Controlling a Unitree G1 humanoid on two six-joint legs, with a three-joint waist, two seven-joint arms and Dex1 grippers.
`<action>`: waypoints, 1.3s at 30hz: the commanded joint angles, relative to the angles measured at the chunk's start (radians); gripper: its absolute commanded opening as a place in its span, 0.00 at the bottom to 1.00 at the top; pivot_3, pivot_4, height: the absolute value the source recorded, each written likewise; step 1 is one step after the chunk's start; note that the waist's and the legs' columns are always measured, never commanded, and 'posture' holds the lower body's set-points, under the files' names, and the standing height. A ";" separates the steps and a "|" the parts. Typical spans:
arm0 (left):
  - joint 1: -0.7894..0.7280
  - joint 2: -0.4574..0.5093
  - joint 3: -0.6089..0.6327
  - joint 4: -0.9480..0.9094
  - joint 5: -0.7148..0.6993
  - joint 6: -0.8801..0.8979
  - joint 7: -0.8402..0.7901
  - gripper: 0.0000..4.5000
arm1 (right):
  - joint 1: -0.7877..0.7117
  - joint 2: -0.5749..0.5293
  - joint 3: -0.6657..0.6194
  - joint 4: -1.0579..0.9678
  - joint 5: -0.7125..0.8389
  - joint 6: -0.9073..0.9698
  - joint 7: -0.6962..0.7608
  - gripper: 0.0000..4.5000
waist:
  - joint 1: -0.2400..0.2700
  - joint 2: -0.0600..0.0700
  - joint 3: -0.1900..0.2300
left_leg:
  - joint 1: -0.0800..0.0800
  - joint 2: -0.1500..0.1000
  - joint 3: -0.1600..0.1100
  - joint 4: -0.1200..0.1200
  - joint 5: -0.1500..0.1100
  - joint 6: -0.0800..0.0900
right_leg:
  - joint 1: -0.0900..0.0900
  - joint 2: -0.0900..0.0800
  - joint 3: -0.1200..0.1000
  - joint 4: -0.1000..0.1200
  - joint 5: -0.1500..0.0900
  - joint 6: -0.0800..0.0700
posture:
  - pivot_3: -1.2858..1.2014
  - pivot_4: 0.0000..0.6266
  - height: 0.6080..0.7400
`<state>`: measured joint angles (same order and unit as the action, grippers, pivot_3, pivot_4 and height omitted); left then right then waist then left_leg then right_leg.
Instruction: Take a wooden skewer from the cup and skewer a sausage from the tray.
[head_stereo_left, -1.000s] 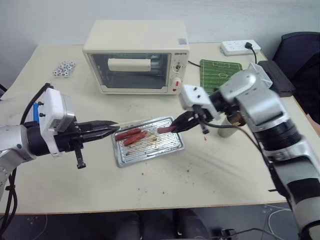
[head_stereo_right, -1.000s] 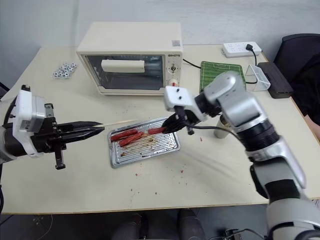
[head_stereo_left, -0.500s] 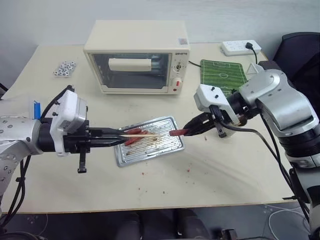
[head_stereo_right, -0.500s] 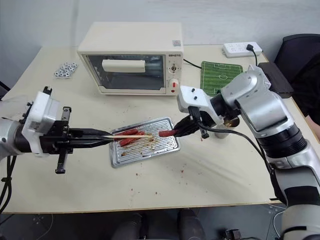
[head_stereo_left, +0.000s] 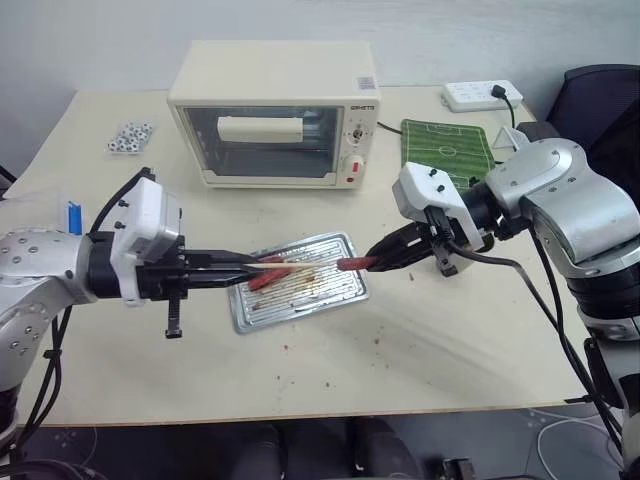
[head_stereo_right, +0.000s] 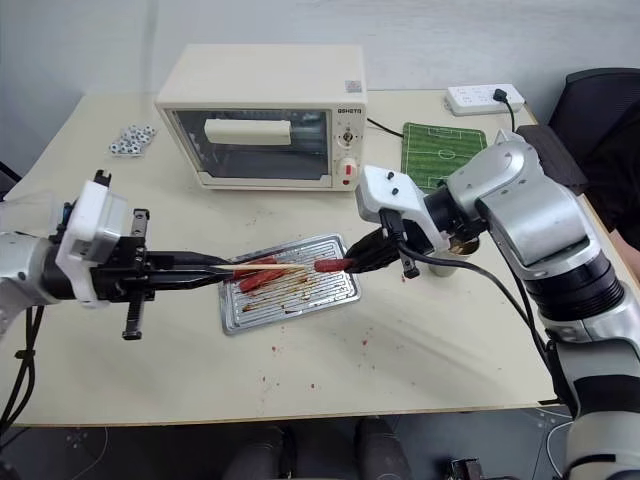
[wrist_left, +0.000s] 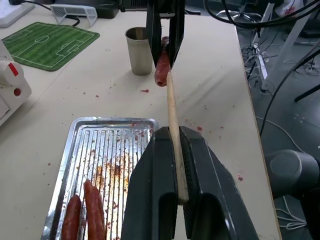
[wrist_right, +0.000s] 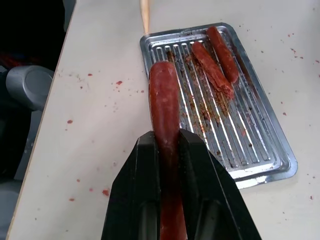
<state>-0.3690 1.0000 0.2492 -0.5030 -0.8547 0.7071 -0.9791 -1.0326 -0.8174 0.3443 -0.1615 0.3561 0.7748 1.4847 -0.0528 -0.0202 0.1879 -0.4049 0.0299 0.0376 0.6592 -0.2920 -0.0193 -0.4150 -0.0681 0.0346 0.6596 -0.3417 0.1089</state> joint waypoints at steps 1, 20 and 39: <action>-0.017 0.003 0.009 -0.015 0.011 -0.018 0.006 0.00 | -0.025 -0.002 -0.043 -0.047 0.034 0.020 -0.008 0.05 | -0.001 0.000 0.000 | 0.000 0.000 0.000 0.000 0.000 0.000 | 0.000 0.000 0.000 0.000 0.000 0.000 | 0.52 0.24 1.00; 0.008 0.021 0.039 0.000 0.038 -0.018 -0.027 0.00 | -0.038 -0.021 -0.045 -0.003 0.018 -0.016 -0.022 0.05 | 0.000 0.000 0.000 | 0.000 0.000 0.000 0.001 0.000 0.000 | 0.000 0.000 0.000 0.001 0.000 0.000 | 0.52 0.24 1.00; -0.027 -0.006 -0.003 0.006 0.050 -0.026 -0.011 0.00 | -0.063 0.003 -0.063 -0.044 0.064 0.035 -0.041 0.05 | 0.000 0.000 0.000 | 0.000 0.000 0.000 0.001 0.000 0.000 | 0.000 0.000 0.000 0.001 0.000 0.000 | 0.52 0.24 1.00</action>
<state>-0.3799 1.0004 0.2556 -0.4889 -0.8109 0.6986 -0.9926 -1.0556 -0.8213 0.3251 -0.1559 0.3829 0.8111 1.4481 -0.0523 -0.0202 0.1879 -0.4050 0.0300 0.0376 0.6606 -0.2922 -0.0191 -0.4149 -0.0678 0.0346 0.6607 -0.3417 0.1089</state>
